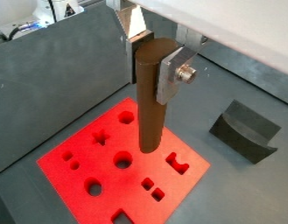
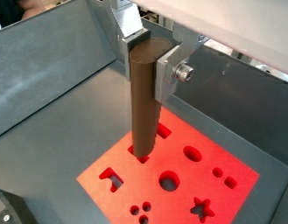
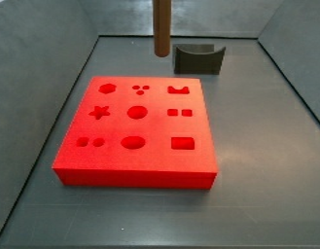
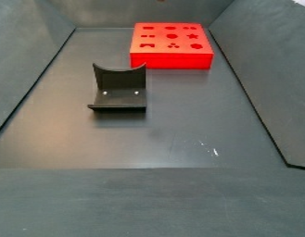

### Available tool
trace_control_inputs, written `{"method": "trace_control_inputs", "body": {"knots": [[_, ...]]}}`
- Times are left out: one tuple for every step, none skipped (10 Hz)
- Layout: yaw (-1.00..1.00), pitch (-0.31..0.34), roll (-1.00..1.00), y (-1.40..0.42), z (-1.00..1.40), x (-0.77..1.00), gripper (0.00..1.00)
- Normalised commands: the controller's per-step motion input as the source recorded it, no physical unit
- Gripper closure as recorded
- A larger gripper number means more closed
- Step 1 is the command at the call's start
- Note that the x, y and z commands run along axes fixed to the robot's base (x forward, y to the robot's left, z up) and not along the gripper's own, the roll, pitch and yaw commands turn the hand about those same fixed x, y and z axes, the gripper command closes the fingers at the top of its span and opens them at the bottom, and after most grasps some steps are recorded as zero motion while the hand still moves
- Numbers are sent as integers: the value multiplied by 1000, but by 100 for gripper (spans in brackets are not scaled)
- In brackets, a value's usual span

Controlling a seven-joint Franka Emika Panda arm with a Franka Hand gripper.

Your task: Insert the oval object.

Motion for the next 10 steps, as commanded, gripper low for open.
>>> {"method": "trace_control_inputs", "body": {"knots": [[0, 0, -33, 37, 0, 0, 100], [0, 3, 0, 0, -63, 0, 100], [-631, 0, 0, 0, -217, 0, 100], [-1000, 0, 54, 0, -243, -23, 100], [-1000, 0, 56, 0, -246, -20, 100], [-1000, 0, 56, 0, -246, -17, 100], [-1000, 0, 57, 0, -246, -17, 100], [-1000, 0, 57, 0, -246, -17, 100], [-1000, 9, 91, 0, -120, -51, 100], [-966, 106, 99, 0, 0, -94, 100]]}}
